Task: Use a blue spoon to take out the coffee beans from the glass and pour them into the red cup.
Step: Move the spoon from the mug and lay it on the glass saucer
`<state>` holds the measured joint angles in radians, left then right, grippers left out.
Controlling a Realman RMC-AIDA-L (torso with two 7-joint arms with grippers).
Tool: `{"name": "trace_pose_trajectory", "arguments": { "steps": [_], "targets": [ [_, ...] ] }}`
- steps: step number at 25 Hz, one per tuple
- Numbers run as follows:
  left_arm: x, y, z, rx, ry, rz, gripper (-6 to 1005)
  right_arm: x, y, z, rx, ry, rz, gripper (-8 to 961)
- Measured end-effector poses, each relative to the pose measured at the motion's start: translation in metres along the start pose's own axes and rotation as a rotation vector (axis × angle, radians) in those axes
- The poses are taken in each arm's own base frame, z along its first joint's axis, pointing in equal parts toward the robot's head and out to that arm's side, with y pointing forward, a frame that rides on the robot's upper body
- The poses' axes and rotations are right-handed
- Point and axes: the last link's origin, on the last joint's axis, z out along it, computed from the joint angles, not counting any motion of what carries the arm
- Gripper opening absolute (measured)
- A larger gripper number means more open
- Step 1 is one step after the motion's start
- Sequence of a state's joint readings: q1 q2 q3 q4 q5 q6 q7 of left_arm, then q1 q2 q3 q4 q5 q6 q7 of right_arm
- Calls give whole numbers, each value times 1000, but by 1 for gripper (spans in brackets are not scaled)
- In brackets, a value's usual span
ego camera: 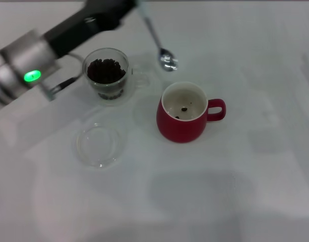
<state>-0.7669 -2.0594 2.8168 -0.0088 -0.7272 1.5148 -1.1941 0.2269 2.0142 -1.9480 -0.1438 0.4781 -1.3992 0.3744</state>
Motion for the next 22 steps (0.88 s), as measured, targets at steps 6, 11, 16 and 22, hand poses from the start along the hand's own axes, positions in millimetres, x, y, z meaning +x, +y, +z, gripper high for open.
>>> {"name": "trace_pose_trajectory", "arguments": {
  "steps": [6,11,16,22],
  "targets": [
    [-10,-14,-93,202,168,-235,136,-2,2,7,-9,-10,2,861],
    [-36,-12,-173,397,231,-445,134,-2,2,9,-9,-9,1,861],
    [-51,-10,-200,492,211,-486,135,-2,2,9,-10,-9,1,861],
    [-62,-18,-188,525,110,-496,135,-2,3,10,-15,-10,1,862]
  ]
}}
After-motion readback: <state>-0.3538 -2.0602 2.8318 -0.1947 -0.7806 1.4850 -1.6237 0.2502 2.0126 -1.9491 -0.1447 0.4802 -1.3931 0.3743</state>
